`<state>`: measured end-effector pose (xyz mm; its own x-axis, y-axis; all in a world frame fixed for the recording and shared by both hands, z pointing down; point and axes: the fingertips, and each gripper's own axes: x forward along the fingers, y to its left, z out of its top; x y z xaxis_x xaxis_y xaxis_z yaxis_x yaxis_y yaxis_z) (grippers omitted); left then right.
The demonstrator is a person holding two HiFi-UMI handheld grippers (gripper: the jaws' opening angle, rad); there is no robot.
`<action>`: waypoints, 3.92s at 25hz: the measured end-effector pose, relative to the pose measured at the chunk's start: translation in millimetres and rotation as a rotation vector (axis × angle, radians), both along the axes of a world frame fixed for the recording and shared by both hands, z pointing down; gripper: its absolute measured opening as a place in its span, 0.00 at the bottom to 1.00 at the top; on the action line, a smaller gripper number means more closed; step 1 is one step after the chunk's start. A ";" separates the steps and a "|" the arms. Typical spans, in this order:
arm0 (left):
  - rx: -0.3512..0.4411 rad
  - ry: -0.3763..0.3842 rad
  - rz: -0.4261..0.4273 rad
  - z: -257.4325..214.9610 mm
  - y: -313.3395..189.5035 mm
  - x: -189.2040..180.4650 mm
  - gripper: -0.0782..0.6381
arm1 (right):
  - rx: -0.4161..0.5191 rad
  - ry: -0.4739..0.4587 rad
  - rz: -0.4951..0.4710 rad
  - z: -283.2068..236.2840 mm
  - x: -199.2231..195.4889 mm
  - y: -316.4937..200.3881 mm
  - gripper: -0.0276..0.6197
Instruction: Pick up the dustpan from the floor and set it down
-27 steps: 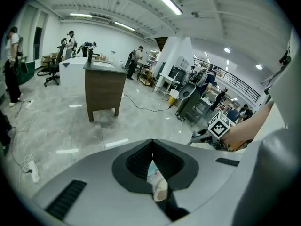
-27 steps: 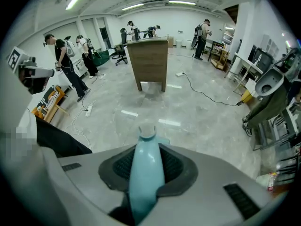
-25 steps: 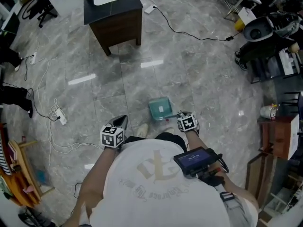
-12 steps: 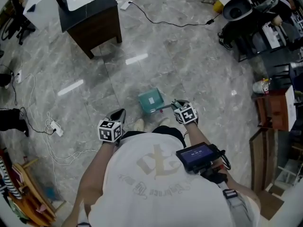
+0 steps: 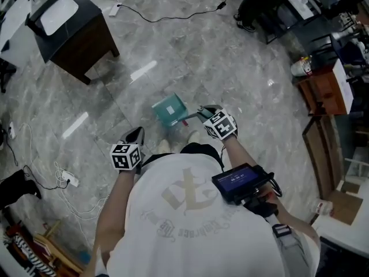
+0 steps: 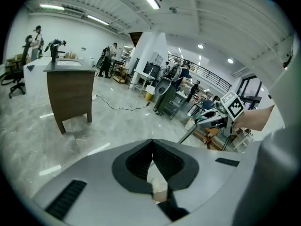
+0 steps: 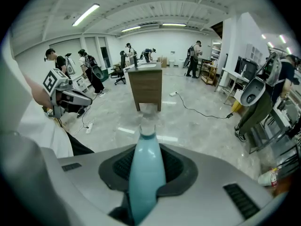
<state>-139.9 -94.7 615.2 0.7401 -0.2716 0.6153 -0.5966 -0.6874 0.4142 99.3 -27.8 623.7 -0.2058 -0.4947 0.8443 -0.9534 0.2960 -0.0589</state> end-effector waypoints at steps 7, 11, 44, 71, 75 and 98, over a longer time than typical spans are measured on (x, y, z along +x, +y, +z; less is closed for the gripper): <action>0.021 0.026 0.087 -2.9 -13.4 30.7 0.13 | 0.089 0.007 0.042 -32.4 12.5 -1.6 0.21; 0.042 0.039 0.171 -14.5 11.8 57.7 0.13 | 0.134 0.025 0.074 -62.2 22.3 31.3 0.21; 0.075 0.049 0.563 -27.5 95.3 162.8 0.13 | 0.211 0.080 0.442 -113.9 71.1 178.8 0.21; 0.024 0.006 0.502 -15.2 88.9 150.5 0.13 | 0.092 0.116 0.439 -46.0 98.3 192.7 0.21; 0.017 -0.006 0.463 -11.5 84.9 157.0 0.13 | 0.071 0.095 0.415 -27.9 108.0 185.4 0.21; 0.060 -0.103 0.252 -18.6 67.1 184.7 0.13 | -0.033 0.058 0.057 65.5 155.1 122.4 0.21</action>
